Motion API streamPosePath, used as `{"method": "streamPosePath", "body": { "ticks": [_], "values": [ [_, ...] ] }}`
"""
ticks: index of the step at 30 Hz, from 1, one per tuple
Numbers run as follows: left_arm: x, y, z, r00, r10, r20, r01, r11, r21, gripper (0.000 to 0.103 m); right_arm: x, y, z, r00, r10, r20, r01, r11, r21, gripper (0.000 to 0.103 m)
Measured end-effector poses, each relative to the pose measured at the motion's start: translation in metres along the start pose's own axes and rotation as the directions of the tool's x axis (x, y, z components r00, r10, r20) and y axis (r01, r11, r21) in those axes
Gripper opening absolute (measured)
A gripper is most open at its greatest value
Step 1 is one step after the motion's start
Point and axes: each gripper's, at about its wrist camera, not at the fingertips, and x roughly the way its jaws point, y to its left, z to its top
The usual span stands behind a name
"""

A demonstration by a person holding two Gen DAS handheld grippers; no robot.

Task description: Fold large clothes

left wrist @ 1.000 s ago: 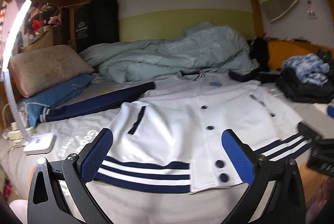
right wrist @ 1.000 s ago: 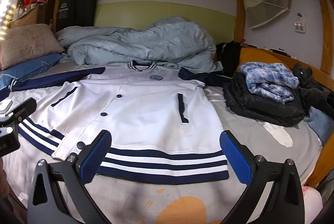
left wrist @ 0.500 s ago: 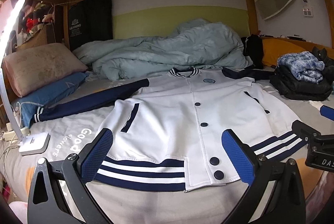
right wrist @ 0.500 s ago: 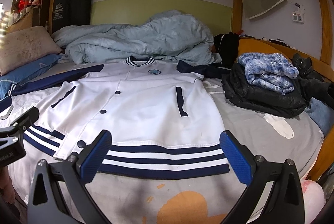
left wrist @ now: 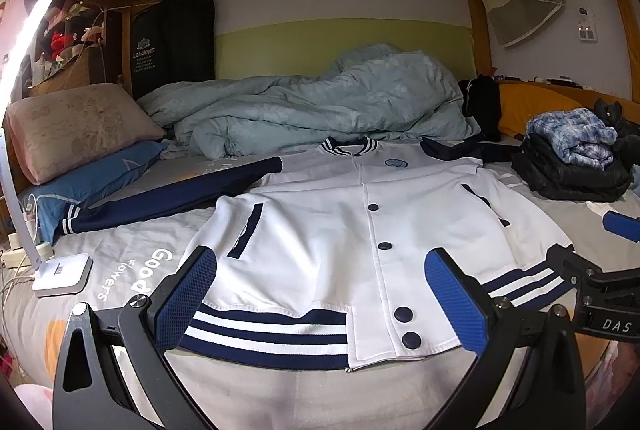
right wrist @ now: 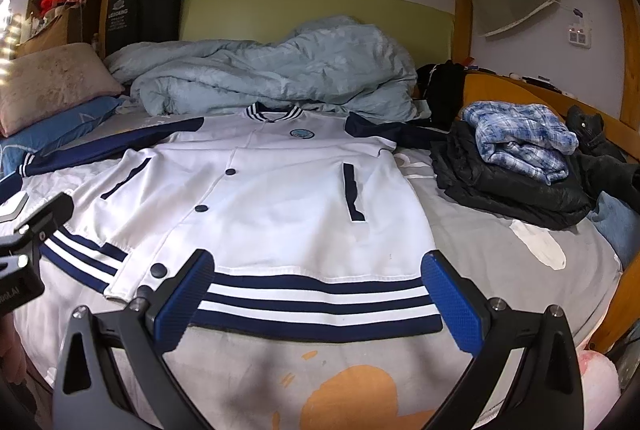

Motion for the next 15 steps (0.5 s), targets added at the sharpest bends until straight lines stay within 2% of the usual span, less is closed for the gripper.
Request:
{"method": "streamPosePath", "body": {
  "ticks": [6,10,15],
  "values": [
    [-0.0056,-0.0034,-0.0006,0.998,0.027,0.056,-0.028,1.000,0.008,0.103,-0.0017,0.0031,-0.0003,1.000,-0.010,0.011,0.010,1.000,-0.012,0.103],
    [-0.0031,-0.0031,0.0001,0.997,0.062,0.054,-0.064,0.998,0.024,0.103,-0.0013,0.0011,0.0002,1.000,-0.018,0.007,0.018,1.000,-0.005,0.103],
    [-0.0020,-0.0011,0.0000,0.999,0.036,0.039,-0.037,0.999,0.009,0.103,-0.0016,-0.0027,0.0011,1.000,-0.024,0.004,0.024,1.000,0.016,0.103]
  ]
}}
